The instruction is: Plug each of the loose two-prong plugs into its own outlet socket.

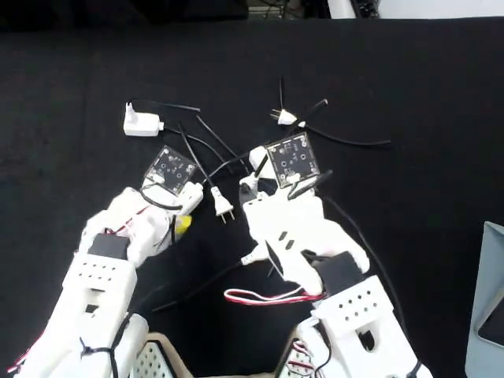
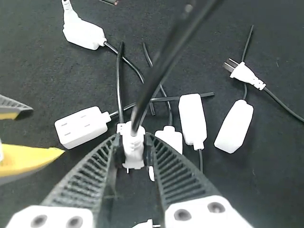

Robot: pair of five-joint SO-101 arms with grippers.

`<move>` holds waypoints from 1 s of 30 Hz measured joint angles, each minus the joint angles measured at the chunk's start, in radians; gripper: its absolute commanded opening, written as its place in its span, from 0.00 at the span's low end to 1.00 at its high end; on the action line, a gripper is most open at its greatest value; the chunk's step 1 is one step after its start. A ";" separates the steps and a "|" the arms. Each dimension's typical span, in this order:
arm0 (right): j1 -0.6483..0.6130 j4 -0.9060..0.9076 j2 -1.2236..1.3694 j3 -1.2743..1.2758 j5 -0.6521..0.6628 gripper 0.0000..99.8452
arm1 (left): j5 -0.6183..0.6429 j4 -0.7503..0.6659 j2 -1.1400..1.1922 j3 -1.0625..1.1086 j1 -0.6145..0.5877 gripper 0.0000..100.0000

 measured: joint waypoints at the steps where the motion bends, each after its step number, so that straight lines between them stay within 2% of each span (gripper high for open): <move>1: 0.000 0.000 0.000 0.000 0.000 0.01 | 0.000 -0.025 0.015 0.002 0.003 0.27; 5: -0.002 0.000 0.000 0.005 0.000 0.01 | 0.003 -0.078 0.144 -0.014 -0.008 0.27; 9: -0.002 0.000 0.000 0.005 0.000 0.01 | 0.003 -0.149 0.334 -0.103 -0.089 0.27; 12: -0.002 0.000 0.000 0.005 0.000 0.01 | 0.009 -0.130 0.463 -0.187 -0.135 0.27; 15: -0.002 0.000 0.000 0.005 0.000 0.01 | 0.009 -0.037 0.476 -0.252 -0.153 0.27; 19: -0.017 -0.052 0.000 0.012 0.000 0.01 | 0.035 0.071 0.385 -0.269 -0.160 0.27; 23: -0.089 -0.101 0.044 0.015 0.000 0.01 | 0.080 0.173 0.193 -0.269 -0.164 0.27; 30: -0.203 -0.186 0.278 -0.058 0.000 0.01 | 0.210 0.239 -0.144 -0.124 -0.287 0.27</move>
